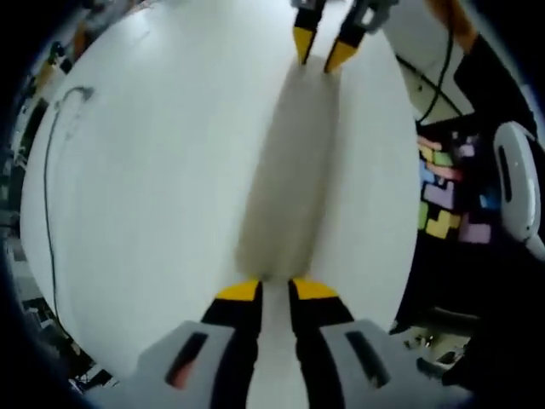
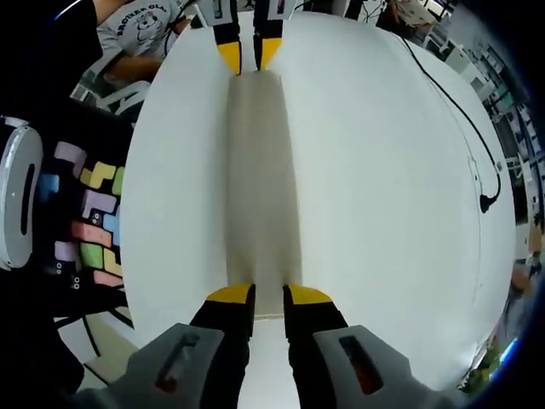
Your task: Arrange the utensils inside the cutlery case until each visible utensil rests in its matching compartment.
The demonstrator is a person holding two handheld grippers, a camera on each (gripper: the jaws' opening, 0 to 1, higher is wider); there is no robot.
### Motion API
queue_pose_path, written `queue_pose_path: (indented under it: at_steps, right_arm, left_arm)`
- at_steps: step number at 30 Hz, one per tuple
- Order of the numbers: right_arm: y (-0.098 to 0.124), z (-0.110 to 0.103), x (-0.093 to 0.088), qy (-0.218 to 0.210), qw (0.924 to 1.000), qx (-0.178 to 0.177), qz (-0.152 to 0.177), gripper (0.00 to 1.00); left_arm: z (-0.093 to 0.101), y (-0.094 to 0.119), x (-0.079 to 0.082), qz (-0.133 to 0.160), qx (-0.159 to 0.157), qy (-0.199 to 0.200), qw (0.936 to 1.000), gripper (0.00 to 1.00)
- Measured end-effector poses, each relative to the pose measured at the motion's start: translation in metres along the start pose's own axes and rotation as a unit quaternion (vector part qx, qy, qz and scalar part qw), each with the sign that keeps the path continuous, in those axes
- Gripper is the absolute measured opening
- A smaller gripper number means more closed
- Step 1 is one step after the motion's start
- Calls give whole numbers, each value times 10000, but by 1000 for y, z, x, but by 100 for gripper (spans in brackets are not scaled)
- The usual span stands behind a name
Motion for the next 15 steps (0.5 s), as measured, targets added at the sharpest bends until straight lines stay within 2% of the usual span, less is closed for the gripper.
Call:
queue_pose_path:
  at_steps: [2, 6, 7, 9, 10, 15]
  right_arm:
    - [-5, -4, 7, 105, 9999, 124, 25, 13]
    - [-1, -1, -2, -9, 9999, 137, 76, 13]
    - [-1, -1, -3, -104, 9998, 135, 129, 13]
    - [-1, -2, -4, -93, 9997, 113, 170, 12]
    - [-1, -2, -3, -78, 9998, 113, 171, 12]
    - [-2, -2, -1, 7, 9999, 132, 110, 12]
  left_arm:
    - [1, 0, 1, 54, 69, -54, 9999, 13]
    - [1, 3, 1, 134, 143, -218, 9996, 12]
    - [4, 5, 6, 436, 35, -195, 9989, 11]
    - [8, 12, 12, 683, -147, -86, 9975, 11]
    - [8, 15, 14, 754, -166, -169, 9969, 11]
    - [13, 5, 20, 602, -92, -400, 9973, 11]
Point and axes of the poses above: the point that each gripper's makers call its tool centre point, and the gripper's own axes: y roughly backward along the fingers, z roughly to its right, x roughly out of its top, the point moved 8 cm from there along y, roughly backward along the fingers, and after that the axes turned 5 degrees about -z, right-handed, at the moved point
